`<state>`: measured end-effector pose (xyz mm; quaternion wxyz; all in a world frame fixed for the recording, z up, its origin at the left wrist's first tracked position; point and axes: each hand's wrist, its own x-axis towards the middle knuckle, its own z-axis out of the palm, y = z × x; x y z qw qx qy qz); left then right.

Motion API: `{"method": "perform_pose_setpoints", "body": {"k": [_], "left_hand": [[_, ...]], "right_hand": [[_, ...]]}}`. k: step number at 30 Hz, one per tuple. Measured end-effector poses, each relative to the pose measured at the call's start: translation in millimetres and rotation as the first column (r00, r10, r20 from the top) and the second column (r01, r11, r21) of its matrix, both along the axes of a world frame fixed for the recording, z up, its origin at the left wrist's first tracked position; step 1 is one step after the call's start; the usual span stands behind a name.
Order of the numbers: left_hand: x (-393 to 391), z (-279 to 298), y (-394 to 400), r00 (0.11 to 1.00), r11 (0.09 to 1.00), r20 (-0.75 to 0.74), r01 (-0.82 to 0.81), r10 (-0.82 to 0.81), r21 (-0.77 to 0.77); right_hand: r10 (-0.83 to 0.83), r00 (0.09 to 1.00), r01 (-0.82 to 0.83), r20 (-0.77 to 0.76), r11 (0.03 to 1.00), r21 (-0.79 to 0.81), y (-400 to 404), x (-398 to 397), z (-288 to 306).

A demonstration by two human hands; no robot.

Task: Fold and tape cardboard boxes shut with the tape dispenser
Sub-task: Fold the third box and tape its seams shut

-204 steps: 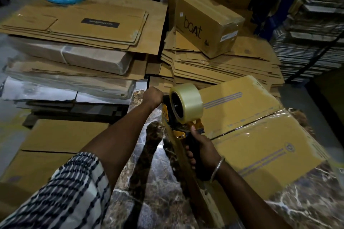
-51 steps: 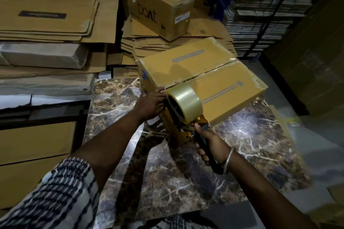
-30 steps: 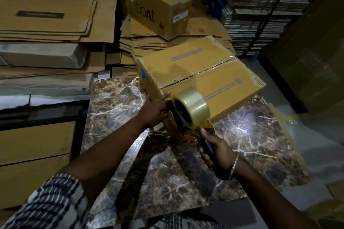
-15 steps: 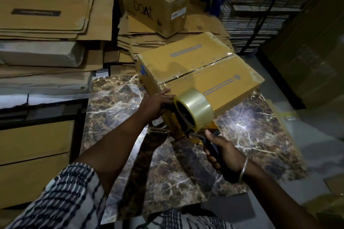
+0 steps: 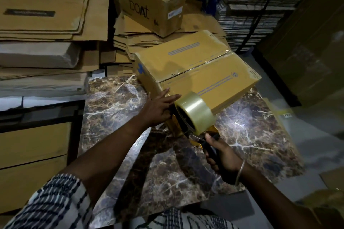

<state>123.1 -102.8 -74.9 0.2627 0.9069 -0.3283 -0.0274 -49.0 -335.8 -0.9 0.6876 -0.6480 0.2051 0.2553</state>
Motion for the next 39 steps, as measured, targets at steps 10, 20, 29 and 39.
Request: {"method": "perform_pose_setpoints", "body": {"k": [10,20,29,39], "left_hand": [[19,8,-8,0.993,0.993,0.006,-0.114,0.114,0.005],[42,-9,-6,0.989,0.994,0.141,-0.037,0.051,-0.1],[44,-12,-3,0.993,0.994,0.043,-0.113,0.113,-0.004],[35,0,-7,0.991,0.991,0.0,-0.135,0.135,-0.008]], "right_hand": [[0.02,1.0,-0.02,0.001,1.0,0.01,9,29,4],[-0.027,0.998,0.023,0.058,0.998,0.061,-3,26,-5],[-0.097,0.995,0.093,0.016,0.982,0.164,-26,-10,-20],[-0.156,0.987,0.149,0.028,0.974,0.168,-26,-9,-67]]}}
